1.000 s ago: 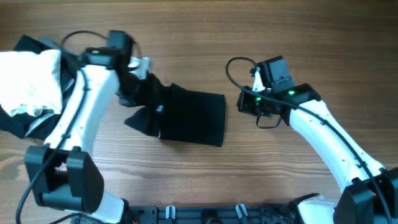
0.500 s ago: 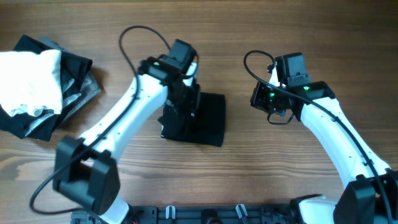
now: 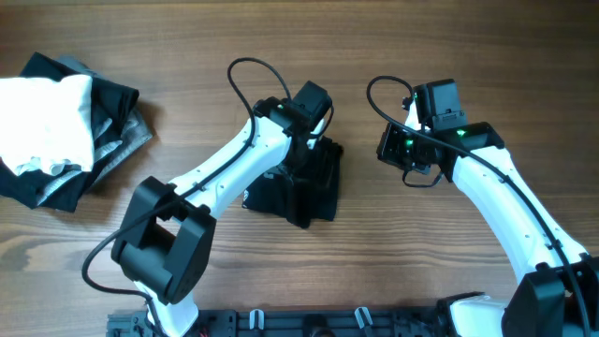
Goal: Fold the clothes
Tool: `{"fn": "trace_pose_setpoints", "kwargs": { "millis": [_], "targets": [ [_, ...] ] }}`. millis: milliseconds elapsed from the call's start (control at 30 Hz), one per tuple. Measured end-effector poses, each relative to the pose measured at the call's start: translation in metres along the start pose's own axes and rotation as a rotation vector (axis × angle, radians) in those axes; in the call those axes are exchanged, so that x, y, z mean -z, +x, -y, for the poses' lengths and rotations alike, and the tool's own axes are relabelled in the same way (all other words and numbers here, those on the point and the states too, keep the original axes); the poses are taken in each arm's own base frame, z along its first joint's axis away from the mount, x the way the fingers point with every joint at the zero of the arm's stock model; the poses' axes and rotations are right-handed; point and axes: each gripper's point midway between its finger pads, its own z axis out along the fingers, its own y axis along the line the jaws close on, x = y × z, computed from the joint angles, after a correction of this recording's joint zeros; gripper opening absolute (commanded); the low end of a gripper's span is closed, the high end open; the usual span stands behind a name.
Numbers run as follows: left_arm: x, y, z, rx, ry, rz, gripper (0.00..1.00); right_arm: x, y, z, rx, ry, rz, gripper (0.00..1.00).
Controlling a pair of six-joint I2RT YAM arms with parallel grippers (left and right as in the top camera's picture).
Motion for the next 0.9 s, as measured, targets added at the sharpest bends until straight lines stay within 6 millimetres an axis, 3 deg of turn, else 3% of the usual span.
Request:
{"fn": "trace_pose_setpoints", "kwargs": {
  "millis": [133,233,300,400,500,600,667,733,833,900],
  "targets": [
    [0.027,-0.002,-0.014,0.052,-0.015,-0.031,0.65,0.0,-0.001,-0.008,0.109,-0.045,0.001,0.3],
    [0.059,-0.021,-0.028,0.106,-0.006,0.017,0.27,0.001,0.002,-0.02,0.193,-0.109,-0.013,0.36],
    [0.078,-0.038,-0.044,0.152,0.004,0.072,0.12,0.002,0.004,-0.03,0.254,-0.163,-0.019,0.37],
    [0.088,-0.046,-0.07,0.22,-0.001,0.096,0.12,0.003,0.015,-0.051,0.365,-0.249,-0.04,0.43],
    [0.091,-0.045,-0.087,0.262,-0.01,0.087,0.23,0.001,0.03,-0.075,0.477,-0.302,-0.05,0.42],
    [0.091,-0.045,-0.093,0.278,-0.013,0.085,0.26,-0.004,0.049,-0.105,0.597,-0.348,-0.053,0.28],
    [0.088,-0.042,-0.094,0.276,-0.016,0.075,0.26,-0.012,0.061,-0.114,0.635,-0.345,-0.072,0.17],
    [0.084,-0.04,-0.094,0.276,-0.018,0.064,0.27,-0.034,0.071,-0.108,0.63,-0.285,-0.12,0.04],
    [0.076,-0.034,-0.096,0.278,-0.022,0.041,0.28,-0.061,0.075,-0.084,0.546,-0.18,-0.182,0.04],
    [0.07,-0.028,-0.098,0.279,-0.027,0.019,0.29,-0.08,0.075,-0.057,0.441,-0.086,-0.238,0.04]
  ]
}}
